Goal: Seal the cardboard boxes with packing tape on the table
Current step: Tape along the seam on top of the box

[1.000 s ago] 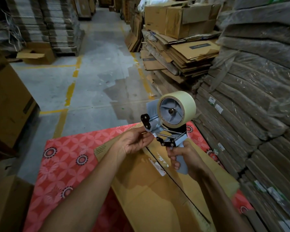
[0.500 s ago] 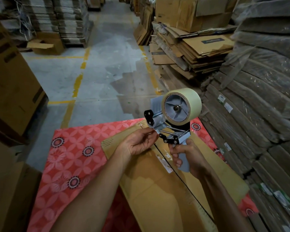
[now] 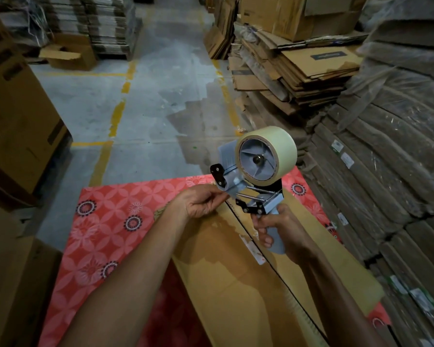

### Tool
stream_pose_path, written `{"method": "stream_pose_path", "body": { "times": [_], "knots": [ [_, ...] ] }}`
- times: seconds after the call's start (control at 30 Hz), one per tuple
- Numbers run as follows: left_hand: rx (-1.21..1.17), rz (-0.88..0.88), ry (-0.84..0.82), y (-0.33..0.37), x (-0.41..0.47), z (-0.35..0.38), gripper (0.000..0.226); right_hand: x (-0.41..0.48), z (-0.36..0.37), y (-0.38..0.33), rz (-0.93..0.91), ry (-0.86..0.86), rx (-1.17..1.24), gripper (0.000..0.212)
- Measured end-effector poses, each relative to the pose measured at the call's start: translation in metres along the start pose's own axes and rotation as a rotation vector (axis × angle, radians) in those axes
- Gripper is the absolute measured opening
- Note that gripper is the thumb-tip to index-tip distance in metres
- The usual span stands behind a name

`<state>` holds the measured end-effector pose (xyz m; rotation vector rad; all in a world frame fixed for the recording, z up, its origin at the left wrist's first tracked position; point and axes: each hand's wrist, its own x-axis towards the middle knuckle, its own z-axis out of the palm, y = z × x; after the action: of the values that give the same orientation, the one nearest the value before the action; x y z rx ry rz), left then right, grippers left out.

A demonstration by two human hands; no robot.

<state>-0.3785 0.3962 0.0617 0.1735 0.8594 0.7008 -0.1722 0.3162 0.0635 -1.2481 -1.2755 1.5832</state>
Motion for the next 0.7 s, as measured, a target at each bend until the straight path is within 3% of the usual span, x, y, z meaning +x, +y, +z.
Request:
{"method": "stream_pose_path", "body": {
  "times": [0.1,0.2,0.3,0.37,0.43,0.7],
  "knots": [
    [0.241,0.103,0.129,0.018,0.007,-0.006,0.022,0.007,0.007,-0.002,0.021,0.020,-0.054,0.017],
    [0.482,0.169,0.197,0.043,0.015,-0.022,0.017,0.005,0.007,0.000,0.009,0.027,-0.073,0.011],
    [0.534,0.219,0.221,0.072,0.020,-0.039,0.002,-0.007,-0.001,0.008,-0.017,0.013,-0.086,0.026],
    [0.622,0.223,0.206,0.083,0.023,-0.038,0.013,-0.013,-0.003,0.014,-0.012,0.036,-0.098,0.032],
    [0.704,0.244,0.221,0.083,0.027,-0.027,0.010,-0.015,-0.001,0.020,-0.004,0.073,-0.119,0.032],
    [0.916,0.409,0.428,0.061,0.051,-0.026,0.016,0.001,0.011,0.030,0.153,0.179,-0.121,0.009]
  ]
}}
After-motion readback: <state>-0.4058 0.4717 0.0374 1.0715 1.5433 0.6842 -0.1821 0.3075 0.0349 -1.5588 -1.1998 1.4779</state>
